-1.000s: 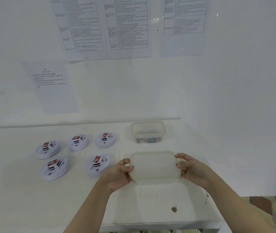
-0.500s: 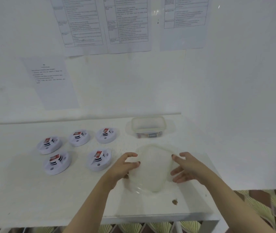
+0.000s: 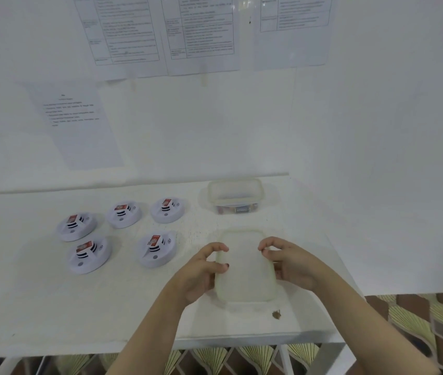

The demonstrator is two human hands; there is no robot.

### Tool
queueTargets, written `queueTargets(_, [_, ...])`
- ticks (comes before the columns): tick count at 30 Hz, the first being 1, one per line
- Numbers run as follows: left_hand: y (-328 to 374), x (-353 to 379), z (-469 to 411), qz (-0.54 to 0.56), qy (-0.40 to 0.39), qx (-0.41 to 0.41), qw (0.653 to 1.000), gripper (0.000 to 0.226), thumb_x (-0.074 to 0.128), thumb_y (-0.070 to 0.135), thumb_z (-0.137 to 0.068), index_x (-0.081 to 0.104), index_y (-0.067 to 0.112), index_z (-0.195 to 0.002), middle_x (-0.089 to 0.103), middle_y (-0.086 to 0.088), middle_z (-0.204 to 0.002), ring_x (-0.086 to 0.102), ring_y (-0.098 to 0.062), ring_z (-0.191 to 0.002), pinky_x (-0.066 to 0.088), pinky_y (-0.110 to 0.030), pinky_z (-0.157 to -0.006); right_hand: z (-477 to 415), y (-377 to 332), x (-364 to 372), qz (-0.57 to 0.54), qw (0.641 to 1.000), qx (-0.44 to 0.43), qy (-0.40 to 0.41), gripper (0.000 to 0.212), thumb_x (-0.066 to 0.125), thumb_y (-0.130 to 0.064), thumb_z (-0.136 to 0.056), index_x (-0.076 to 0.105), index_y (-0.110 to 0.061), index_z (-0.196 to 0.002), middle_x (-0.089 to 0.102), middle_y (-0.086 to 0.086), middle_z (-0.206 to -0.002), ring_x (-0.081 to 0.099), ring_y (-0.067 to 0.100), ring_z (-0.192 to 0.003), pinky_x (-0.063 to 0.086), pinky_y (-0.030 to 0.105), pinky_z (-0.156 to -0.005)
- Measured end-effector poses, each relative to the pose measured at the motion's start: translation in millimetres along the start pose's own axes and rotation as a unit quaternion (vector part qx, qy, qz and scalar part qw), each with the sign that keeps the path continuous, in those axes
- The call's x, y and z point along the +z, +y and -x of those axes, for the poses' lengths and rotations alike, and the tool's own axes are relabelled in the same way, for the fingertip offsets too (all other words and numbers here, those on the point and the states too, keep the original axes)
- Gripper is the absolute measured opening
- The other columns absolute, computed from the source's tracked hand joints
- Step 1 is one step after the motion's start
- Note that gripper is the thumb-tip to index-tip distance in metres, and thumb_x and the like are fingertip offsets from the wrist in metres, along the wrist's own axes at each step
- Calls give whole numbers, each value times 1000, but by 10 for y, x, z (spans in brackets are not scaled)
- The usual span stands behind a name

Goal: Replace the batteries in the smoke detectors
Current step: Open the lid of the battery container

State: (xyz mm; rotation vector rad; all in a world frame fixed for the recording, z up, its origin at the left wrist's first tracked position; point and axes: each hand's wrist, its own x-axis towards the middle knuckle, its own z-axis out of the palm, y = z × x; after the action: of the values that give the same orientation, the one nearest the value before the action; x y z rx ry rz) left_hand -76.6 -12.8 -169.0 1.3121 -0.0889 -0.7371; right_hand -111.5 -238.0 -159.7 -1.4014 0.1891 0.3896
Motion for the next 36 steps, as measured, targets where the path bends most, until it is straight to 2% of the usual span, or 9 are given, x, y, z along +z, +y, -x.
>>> queueTargets(6, [37,-12,-41,-112,84,43,989,22,69,1,-84,55,17,-86,42,-3,-58,40,-12,-46,34,-19,-46,-42,-6,-2,99,991,-41,79,24,51,-12,-94,63,-25,-78,55,-1,-78,39,14,-61,30,21,-50])
queueTargets(10, [44,-8,-31,-127,72,60,988,33,72,13,-68,60,23,-97,61,-7,-91,60,-23,-81,48,-33,-71,52,-33,19,129,990,-57,19,8,59,-15,-91,60,-23,-93,57,-4,-78,50,11,-62,39,22,-53])
queueTargets(13, [30,10,-61,-103,61,98,988,63,64,4,-59,57,26,-118,61,0,-117,60,-19,-103,50,-30,-84,100,-46,-3,160,986,-40,-33,40,67,-8,-83,50,-29,-112,59,5,-101,58,19,-80,46,25,-62])
queueTargets(16, [88,57,-100,-70,88,114,987,63,58,6,-59,56,29,-118,60,-1,-114,58,-17,-101,48,-28,-82,68,-134,-45,189,981,-48,-16,58,64,1,-81,40,-37,-119,51,11,-114,58,20,-83,48,24,-65])
queueTargets(21, [128,-8,-130,-185,215,91,955,15,62,20,-92,60,32,-100,63,-5,-94,59,-22,-87,45,-33,-72,-51,-333,-178,217,974,-69,-19,64,64,8,-77,47,-36,-120,51,8,-120,59,18,-86,49,27,-83])
queueTargets(26, [75,-27,0,-184,213,56,958,27,69,20,-83,57,27,-106,56,-9,-81,49,-16,-58,42,-25,-52,-216,-371,-140,279,951,-133,31,47,67,6,-77,59,-30,-107,51,4,-120,54,15,-97,45,22,-84])
queueTargets(30, [-55,32,97,-188,259,57,946,28,66,21,-89,52,25,-112,50,-5,-66,45,-14,-50,40,-24,-49,-220,-276,-190,351,920,-159,70,36,69,-20,-83,55,-35,-113,50,0,-124,52,16,-103,39,24,-85])
queueTargets(33, [-99,82,145,-195,285,70,936,33,67,24,-89,50,26,-118,50,-5,-66,47,-14,-54,42,-24,-51,-135,-214,-218,372,909,-169,87,36,62,-31,-89,50,-37,-122,49,-3,-122,52,12,-99,37,21,-81])
queueTargets(36, [-115,96,191,-203,289,102,930,44,69,22,-88,48,34,-125,58,-1,-93,60,-16,-78,47,-24,-62,84,-161,-256,376,903,-195,75,39,59,-32,-90,44,-41,-125,48,-11,-122,48,-5,-94,37,8,-77])
